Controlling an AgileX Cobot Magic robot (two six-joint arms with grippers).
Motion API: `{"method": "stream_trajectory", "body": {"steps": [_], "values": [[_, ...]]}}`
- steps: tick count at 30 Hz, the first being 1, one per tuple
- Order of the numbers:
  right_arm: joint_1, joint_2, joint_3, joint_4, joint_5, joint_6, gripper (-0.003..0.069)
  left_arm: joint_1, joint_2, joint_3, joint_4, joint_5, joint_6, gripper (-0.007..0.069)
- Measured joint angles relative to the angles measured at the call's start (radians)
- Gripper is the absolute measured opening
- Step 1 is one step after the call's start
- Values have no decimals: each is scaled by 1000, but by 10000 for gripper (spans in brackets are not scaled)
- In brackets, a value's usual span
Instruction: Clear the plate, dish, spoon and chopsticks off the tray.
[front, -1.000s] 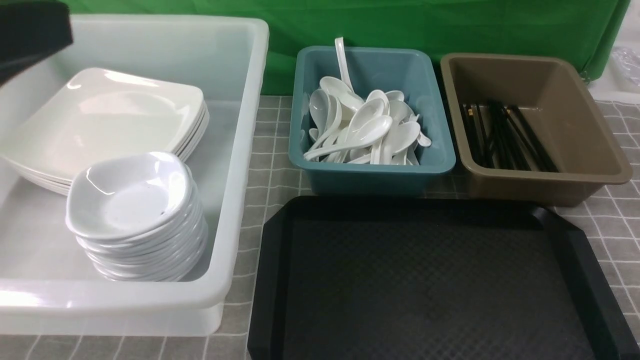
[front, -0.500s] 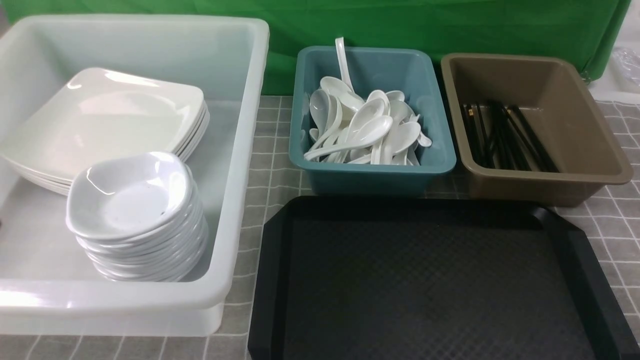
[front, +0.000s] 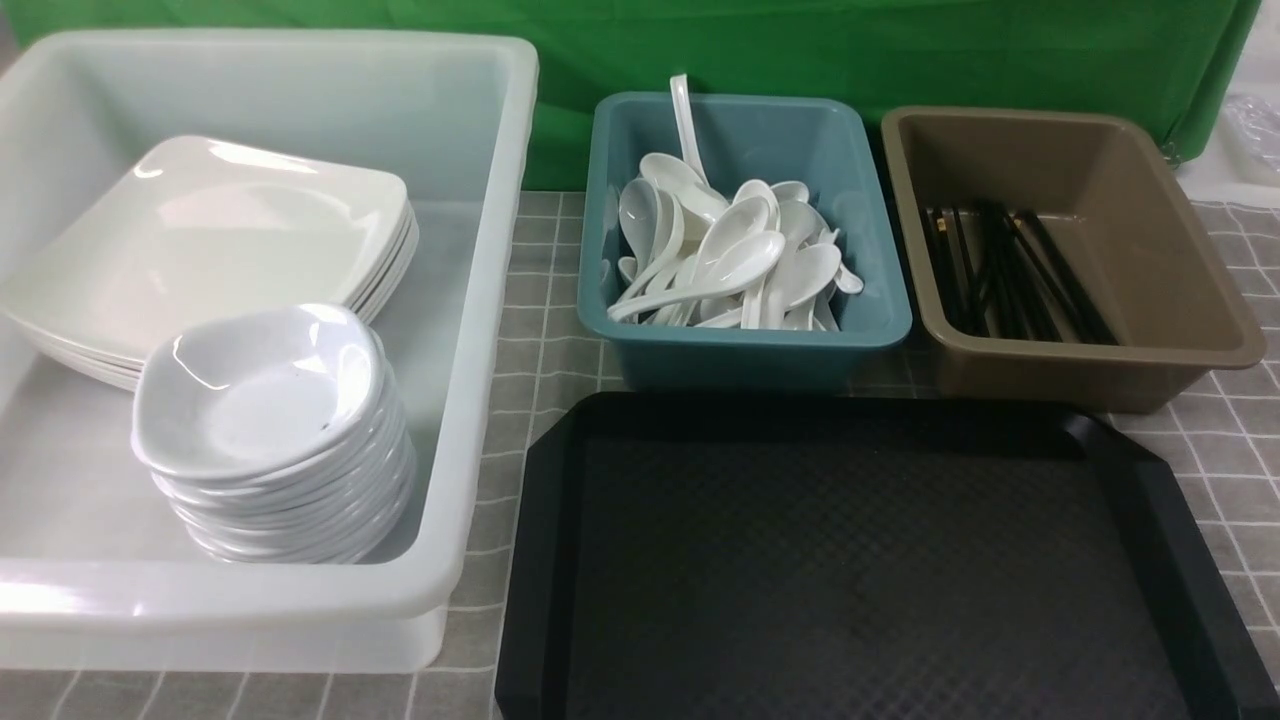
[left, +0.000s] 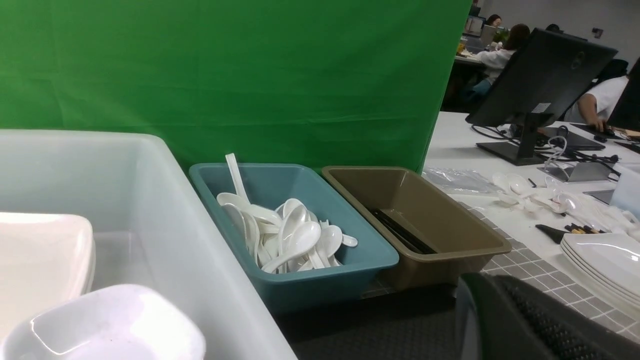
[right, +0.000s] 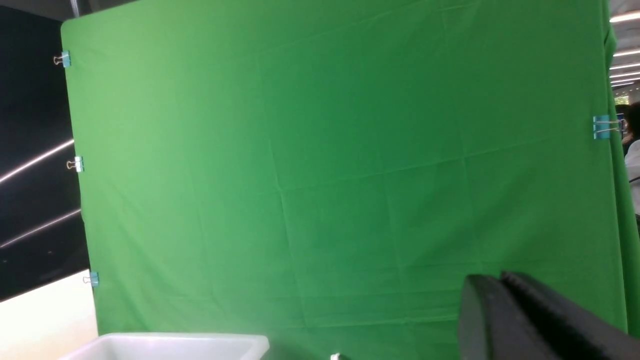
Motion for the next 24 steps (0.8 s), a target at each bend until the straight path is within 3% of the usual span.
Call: {"method": "stream_trajectory", "body": {"steps": [10, 16, 19, 24], "values": [[0, 0, 0, 0, 3, 0, 82, 0, 0, 0, 1, -4, -2, 4], [0, 0, 0, 0, 4, 0, 95, 1, -2, 10, 86, -26, 41, 4], [0, 0, 0, 0, 4, 0, 104, 40, -22, 60, 158, -69, 41, 4], [0, 0, 0, 0, 4, 0, 117, 195, -131, 251, 240, -251, 41, 4]]}}
